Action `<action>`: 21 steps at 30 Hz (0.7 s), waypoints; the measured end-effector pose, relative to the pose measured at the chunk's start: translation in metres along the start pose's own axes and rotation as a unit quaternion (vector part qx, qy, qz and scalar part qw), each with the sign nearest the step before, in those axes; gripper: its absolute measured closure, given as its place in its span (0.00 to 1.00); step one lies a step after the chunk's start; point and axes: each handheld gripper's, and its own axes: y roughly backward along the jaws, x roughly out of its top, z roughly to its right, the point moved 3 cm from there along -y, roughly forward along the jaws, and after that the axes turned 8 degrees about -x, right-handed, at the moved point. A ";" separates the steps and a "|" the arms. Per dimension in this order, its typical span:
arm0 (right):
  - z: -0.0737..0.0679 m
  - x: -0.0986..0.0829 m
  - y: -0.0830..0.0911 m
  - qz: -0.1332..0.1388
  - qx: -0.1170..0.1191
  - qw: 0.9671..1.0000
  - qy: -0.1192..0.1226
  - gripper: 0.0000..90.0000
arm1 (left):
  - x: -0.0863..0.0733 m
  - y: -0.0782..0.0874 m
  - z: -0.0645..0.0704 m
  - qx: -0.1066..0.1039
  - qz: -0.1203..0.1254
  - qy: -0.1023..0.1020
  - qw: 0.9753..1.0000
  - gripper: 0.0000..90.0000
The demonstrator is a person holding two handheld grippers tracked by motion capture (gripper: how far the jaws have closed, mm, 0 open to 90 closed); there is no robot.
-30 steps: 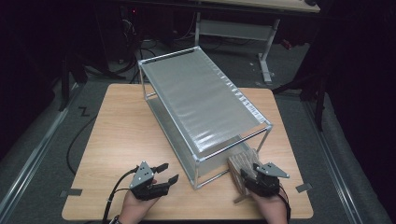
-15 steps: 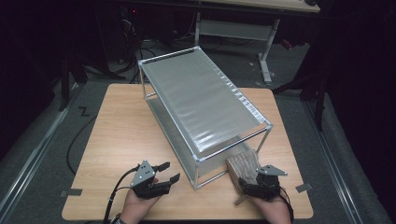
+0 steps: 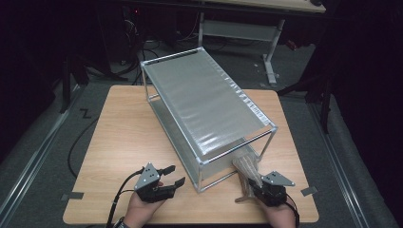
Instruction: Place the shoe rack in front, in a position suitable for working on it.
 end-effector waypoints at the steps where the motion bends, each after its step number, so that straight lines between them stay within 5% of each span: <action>1: 0.000 0.001 0.003 0.010 -0.004 1.000 -0.002 0.77 | 0.001 0.000 0.000 -0.005 0.002 -0.003 1.000 0.44; 12: 0.002 0.001 0.039 0.077 -0.037 0.996 -0.027 0.76 | 0.008 -0.014 0.004 -0.026 0.006 -0.016 1.000 0.44; 21: 0.019 0.020 0.077 0.163 -0.065 0.981 -0.077 0.75 | 0.007 -0.015 0.010 -0.057 0.005 -0.011 0.998 0.44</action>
